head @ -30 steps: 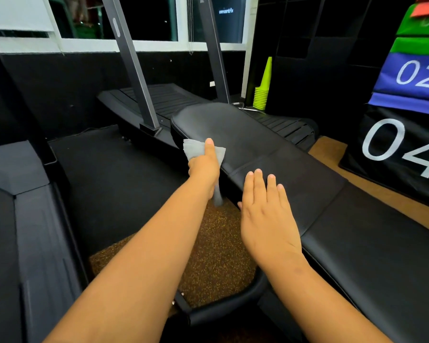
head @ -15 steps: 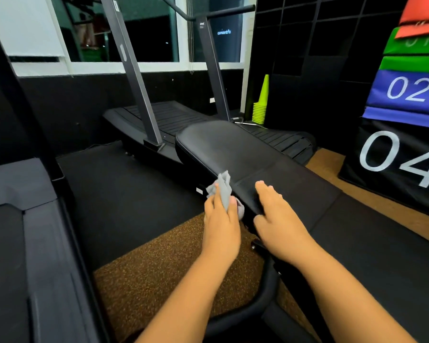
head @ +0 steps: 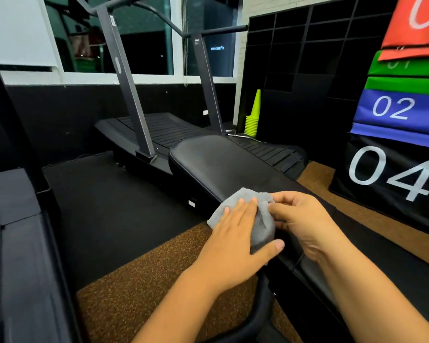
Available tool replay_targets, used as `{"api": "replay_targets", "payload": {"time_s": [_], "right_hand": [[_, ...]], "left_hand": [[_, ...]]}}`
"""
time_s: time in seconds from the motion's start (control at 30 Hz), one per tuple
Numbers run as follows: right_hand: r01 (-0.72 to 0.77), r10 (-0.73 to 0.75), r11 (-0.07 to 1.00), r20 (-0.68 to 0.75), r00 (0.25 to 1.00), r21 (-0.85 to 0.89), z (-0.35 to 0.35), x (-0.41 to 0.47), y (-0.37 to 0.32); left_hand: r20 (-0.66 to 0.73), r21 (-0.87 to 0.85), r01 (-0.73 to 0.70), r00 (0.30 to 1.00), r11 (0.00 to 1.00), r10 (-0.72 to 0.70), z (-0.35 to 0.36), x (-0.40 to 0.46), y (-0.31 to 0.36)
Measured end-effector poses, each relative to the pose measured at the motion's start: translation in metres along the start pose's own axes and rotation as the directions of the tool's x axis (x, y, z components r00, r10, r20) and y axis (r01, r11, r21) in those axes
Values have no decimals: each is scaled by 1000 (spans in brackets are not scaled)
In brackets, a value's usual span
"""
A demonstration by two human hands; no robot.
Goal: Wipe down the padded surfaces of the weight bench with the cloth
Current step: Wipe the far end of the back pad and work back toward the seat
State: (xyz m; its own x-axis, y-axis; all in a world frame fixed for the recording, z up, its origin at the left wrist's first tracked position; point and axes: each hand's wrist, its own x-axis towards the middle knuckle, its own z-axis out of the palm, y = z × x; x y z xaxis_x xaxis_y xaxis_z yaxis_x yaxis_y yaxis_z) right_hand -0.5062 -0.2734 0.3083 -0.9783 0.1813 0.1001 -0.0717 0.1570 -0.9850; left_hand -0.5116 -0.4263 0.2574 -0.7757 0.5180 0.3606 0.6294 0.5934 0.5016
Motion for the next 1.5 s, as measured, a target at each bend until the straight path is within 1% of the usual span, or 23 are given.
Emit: {"api": "replay_targets", "payload": {"time_s": [0.03,0.1,0.17,0.2,0.23,0.3,0.37,0.4,0.47,0.5,0.57,0.63,0.73,0.83,0.9,0.97,1.03,1.07,1.13,1.2,1.3,1.4,1.5], "right_hand": [[3,-3,1000,-24,1000,1,-3,3,0],[10,-11,1000,-80,997,-8,-15,15,1],[-6,-4,997,-133,991,-73,-29,28,2],[-18,-10,984,-157,987,-175,-35,33,3],[-22,-47,934,-186,981,-356,-39,38,6],[51,-277,696,-203,939,-717,-39,39,12],[329,-521,522,11,854,-787,-25,31,15],[460,-536,476,168,827,-750,-17,27,17],[581,-407,420,428,807,-697,-2,24,25],[588,-330,396,488,808,-705,0,27,30],[580,-232,388,534,813,-716,-4,42,35],[567,-194,415,540,819,-711,-10,63,35],[416,-102,473,421,901,-776,-14,106,28],[287,-76,446,284,956,-848,6,131,17],[381,-132,400,358,924,-834,37,126,9],[529,-184,382,499,847,-758,64,115,8],[603,-197,411,580,791,-684,70,116,11],[593,-187,457,581,792,-663,66,122,10],[494,-146,545,503,852,-678,52,140,8],[345,-97,564,355,930,-750,43,159,6],[277,-101,448,260,960,-850,58,165,4],[423,-143,378,400,905,-824,78,143,3],[524,-132,415,520,844,-744,71,137,8]], "left_hand": [[-1,-30,10,1000,1000,-10,-2,0,-1],[-93,-44,8,996,999,-12,-3,0,-4],[-177,34,7,984,999,0,-2,1,-9],[-200,84,14,980,996,3,0,1,-13],[-211,123,19,978,992,8,3,2,-15],[-227,135,21,974,991,10,8,2,-18],[-263,103,16,965,995,12,12,3,-20],[-291,81,18,957,997,6,14,3,-21],[-368,-1,59,928,998,-55,13,-1,-25],[-409,-54,95,906,994,-109,11,-3,-27],[-462,-142,169,860,975,-217,5,-10,-33],[-453,-215,216,842,952,-293,-1,-18,-36],[-419,-280,254,836,926,-356,-9,-17,-41],[-390,-443,332,765,833,-512,-20,4,-53],[-298,-599,399,693,694,-656,-28,22,-62],[-179,-728,428,635,536,-751,-33,36,-71],[-92,-806,421,607,417,-790,-33,44,-83],[-71,-823,416,600,387,-797,-32,46,-88],[-51,-840,408,597,358,-801,-35,51,-95],[-55,-849,395,598,353,-800,-41,56,-99],[-75,-866,357,598,349,-798,-53,64,-103],[-69,-878,337,615,341,-786,-61,70,-105],[-77,-873,330,634,359,-769,-61,71,-109]]}}
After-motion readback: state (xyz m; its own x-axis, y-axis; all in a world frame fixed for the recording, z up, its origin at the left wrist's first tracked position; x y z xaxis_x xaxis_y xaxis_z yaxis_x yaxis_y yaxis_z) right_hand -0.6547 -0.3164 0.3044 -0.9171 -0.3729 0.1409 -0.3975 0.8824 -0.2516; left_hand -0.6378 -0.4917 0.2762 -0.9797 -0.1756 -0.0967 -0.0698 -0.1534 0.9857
